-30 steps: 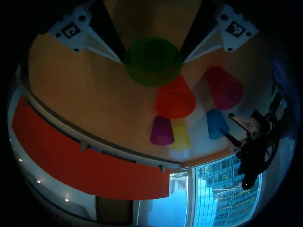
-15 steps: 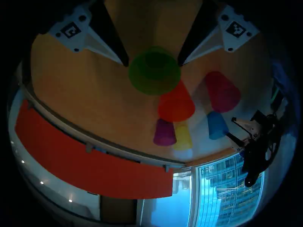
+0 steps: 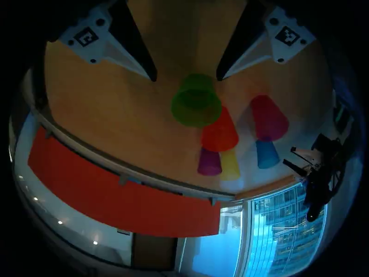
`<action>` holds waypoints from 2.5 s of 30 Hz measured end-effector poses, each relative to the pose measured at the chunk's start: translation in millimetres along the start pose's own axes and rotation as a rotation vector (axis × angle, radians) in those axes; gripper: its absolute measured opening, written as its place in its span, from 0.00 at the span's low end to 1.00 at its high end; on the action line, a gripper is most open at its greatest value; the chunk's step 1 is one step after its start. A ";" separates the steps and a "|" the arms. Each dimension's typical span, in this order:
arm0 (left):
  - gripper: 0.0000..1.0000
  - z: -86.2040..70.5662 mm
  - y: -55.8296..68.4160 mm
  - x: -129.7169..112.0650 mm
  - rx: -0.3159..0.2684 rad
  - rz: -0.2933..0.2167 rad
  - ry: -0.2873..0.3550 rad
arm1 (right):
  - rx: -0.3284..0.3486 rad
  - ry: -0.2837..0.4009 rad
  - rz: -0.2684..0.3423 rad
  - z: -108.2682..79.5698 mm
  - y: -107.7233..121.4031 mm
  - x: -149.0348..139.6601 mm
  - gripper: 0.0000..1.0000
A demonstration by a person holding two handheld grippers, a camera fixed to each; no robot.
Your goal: Pour water
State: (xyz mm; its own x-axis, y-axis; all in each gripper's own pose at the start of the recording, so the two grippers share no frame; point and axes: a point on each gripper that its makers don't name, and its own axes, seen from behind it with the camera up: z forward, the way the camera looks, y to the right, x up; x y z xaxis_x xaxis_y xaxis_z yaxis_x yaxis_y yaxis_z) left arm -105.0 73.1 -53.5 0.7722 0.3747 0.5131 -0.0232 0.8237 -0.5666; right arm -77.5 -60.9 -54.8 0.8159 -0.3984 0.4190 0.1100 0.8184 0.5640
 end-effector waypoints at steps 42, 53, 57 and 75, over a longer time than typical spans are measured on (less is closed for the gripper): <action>0.97 -84.2 -43.3 68.5 0.353 -0.128 0.469 | -0.327 0.442 0.167 -68.3 37.7 91.1 1.00; 0.97 -97.3 -53.4 83.4 0.420 -0.131 0.559 | -0.400 0.534 0.180 -71.5 42.9 106.2 1.00; 0.97 -103.9 -58.7 89.5 0.457 -0.127 0.599 | -0.417 0.560 0.188 -71.5 43.8 109.9 1.00; 0.97 -118.7 -72.7 117.5 0.568 -0.144 0.700 | -0.524 0.681 0.204 -87.5 62.0 136.9 1.00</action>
State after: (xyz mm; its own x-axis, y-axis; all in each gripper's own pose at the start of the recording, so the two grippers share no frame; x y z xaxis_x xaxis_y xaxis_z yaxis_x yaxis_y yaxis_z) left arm 62.8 6.7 -28.6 0.9964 0.0610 -0.0589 -0.0628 0.9976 -0.0291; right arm 90.6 -28.4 -24.6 0.9907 -0.0270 -0.1332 0.0348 0.9978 0.0561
